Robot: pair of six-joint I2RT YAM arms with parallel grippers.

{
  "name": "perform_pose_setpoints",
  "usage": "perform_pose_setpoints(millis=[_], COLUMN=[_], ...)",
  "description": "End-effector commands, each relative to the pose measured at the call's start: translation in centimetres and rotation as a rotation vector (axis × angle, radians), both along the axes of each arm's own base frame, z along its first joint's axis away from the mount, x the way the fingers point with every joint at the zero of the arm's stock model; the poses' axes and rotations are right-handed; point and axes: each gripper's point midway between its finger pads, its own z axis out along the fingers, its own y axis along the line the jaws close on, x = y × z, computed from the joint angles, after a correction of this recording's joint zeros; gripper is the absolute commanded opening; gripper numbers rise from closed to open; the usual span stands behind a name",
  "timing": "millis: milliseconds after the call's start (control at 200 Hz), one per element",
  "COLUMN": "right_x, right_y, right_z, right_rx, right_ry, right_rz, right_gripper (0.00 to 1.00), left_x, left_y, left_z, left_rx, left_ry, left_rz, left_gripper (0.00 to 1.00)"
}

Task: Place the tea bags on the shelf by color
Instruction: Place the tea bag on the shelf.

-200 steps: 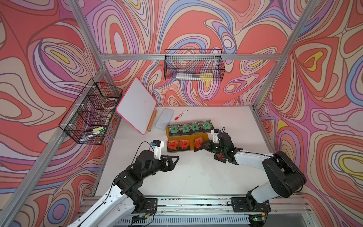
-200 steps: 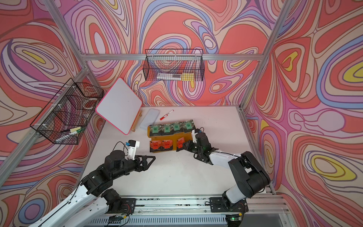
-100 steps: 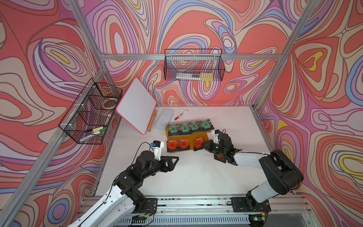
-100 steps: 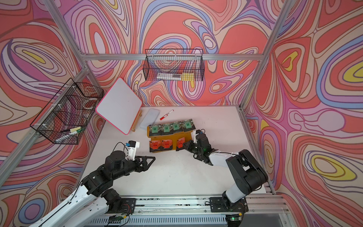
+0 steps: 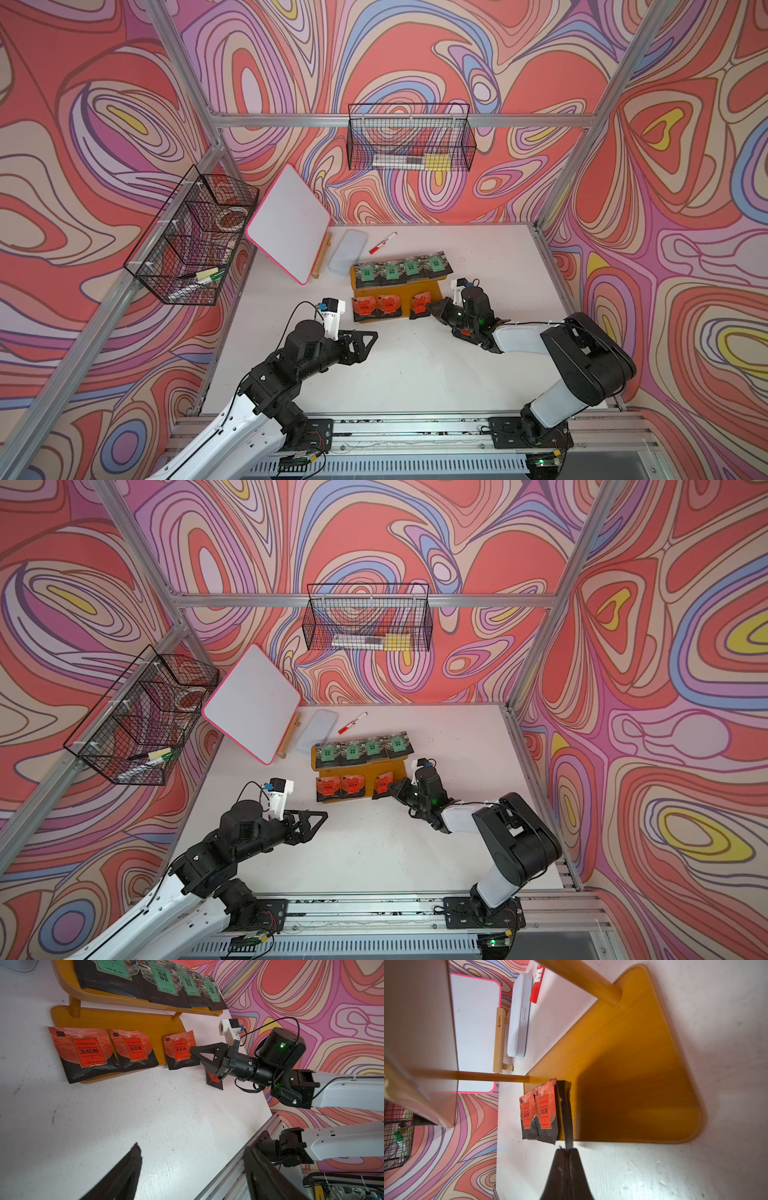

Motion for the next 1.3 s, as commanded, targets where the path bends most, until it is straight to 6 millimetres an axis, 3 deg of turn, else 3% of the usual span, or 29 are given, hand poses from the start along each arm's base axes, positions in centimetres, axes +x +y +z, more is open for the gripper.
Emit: perform_pose_setpoints(millis=[0, 571, 596, 681, 871, 1112, 1127, 1162, 1182, 1292], right_x=[0.8, 2.3, 2.3, 2.5, 2.7, 2.6, 2.7, 2.7, 2.7, 2.6], right_y=[0.3, 0.8, 0.7, 0.7, 0.6, -0.1, -0.1, -0.3, -0.4, -0.8], right_z=[0.1, -1.1, -2.2, -2.4, -2.5, -2.6, -1.7, -1.5, -1.5, -1.2], right_rx=[0.036, 0.046, 0.033, 0.026, 0.007, -0.038, -0.032, -0.037, -0.042, -0.066], right_ry=[-0.002, 0.026, 0.050, 0.054, 0.055, 0.061, 0.043, 0.038, 0.037, 0.032], right_rz=[-0.013, -0.017, -0.021, -0.022, -0.018, -0.033, -0.034, -0.039, -0.042, -0.049], right_gripper=[0.00, 0.00, 0.00, 0.00, 0.12, 0.33, 0.34, 0.35, 0.36, 0.38], left_x=[0.1, 0.1, 0.1, 0.1, 0.2, 0.2, 0.2, 0.2, 0.1, 0.1], left_y=[0.4, 0.5, 0.5, 0.5, 0.6, 0.5, 0.5, 0.5, 0.6, 0.6], left_z=[-0.4, -0.2, -0.2, -0.2, -0.1, 0.0, 0.0, 0.0, -1.4, -1.4], left_rx=[0.002, -0.002, -0.002, -0.004, -0.006, -0.011, -0.012, -0.012, 0.006, 0.003], left_ry=[0.002, -0.002, -0.003, -0.003, -0.006, -0.007, -0.007, -0.007, 0.017, 0.018], left_rz=[0.021, 0.027, 0.027, 0.028, 0.032, 0.032, 0.033, 0.034, 0.034, 0.032], left_gripper=[0.81, 0.81, 0.81, 0.81, 0.81, 0.81, 0.81, 0.81, 0.81, 0.81])
